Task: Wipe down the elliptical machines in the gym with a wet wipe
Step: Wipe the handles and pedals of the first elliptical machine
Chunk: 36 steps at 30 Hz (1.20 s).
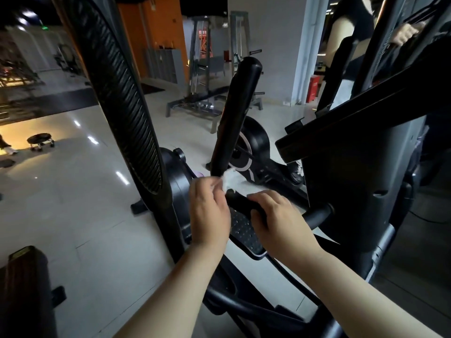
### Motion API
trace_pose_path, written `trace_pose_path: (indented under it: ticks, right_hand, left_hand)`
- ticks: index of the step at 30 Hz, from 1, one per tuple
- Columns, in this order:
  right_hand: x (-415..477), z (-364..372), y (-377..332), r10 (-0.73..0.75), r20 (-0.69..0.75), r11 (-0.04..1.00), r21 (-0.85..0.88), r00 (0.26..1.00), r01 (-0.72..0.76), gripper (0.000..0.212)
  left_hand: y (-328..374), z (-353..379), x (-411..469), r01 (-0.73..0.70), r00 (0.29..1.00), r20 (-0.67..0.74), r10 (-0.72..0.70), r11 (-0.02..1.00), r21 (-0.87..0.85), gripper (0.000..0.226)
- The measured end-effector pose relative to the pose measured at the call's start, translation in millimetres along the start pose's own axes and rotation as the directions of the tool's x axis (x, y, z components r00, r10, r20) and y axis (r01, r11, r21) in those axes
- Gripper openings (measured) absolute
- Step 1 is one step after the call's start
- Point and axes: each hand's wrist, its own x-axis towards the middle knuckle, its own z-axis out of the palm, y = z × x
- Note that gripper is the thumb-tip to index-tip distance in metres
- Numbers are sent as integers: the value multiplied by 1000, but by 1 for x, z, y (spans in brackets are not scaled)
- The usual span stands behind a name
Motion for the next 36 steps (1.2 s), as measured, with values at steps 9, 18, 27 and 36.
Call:
trace_pose_path:
  ticks: [9,18,27,36]
  right_hand:
    - [7,2,-1,8,10,1000,18,1000,-8,29]
    - [56,-21,-50,-46,-233,851,500,971,160,35]
    - [58,-24,-60,-77,-292,839,498,953,220,36]
    - [98,-65,-77,-114,-351,907,345,929,242,15]
  left_hand:
    - [18,14,21,53,984,-168,-58,998,-37,20]
    - [40,11,48,54,981,-177,-85,983,-175,17]
    - [41,5,43,192,973,-83,-217,951,-243,25]
    - [65,-4,86,-19,1000,-15,15,948,-317,32]
